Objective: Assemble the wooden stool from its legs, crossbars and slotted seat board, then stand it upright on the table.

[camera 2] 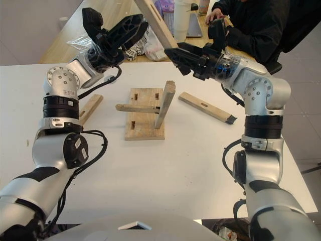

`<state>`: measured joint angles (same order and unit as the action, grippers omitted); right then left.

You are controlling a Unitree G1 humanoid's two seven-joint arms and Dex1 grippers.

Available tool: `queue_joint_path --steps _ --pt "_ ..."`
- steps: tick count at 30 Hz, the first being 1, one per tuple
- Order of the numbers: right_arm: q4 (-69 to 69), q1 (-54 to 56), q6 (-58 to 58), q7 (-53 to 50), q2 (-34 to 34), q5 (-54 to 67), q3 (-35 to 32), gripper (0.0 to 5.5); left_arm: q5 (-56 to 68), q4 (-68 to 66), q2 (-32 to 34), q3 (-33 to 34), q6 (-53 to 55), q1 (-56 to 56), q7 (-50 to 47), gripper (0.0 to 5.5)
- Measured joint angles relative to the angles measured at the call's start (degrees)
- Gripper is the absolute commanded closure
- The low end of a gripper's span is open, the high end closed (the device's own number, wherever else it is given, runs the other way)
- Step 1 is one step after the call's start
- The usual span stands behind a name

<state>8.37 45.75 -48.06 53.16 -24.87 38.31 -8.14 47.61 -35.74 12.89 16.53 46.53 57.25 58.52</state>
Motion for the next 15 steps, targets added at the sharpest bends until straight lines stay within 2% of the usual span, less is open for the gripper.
queue_joint_path --steps 1,4,13,15 --pt "-0.76 -0.11 -0.39 -0.06 0.06 0.11 0.47 3.44 0.40 0.18 -0.28 0.52 0.31 0.00 -0.43 1.60" --pt "-2.54 -1.01 -2.34 -0.33 2.00 2.02 1.70 3.44 2.56 2.78 -0.59 1.42 2.04 -0.12 -0.60 2.02" --pt "-3.78 -1.51 -5.14 -1.02 1.96 5.19 1.60 3.44 2.97 4.49 -1.36 1.97 3.04 -1.34 -0.89 3.37" --pt "-3.72 -1.50 -5.98 -1.41 1.96 6.20 1.44 3.44 2.96 4.53 -1.35 2.02 3.00 -1.59 -0.85 3.42"
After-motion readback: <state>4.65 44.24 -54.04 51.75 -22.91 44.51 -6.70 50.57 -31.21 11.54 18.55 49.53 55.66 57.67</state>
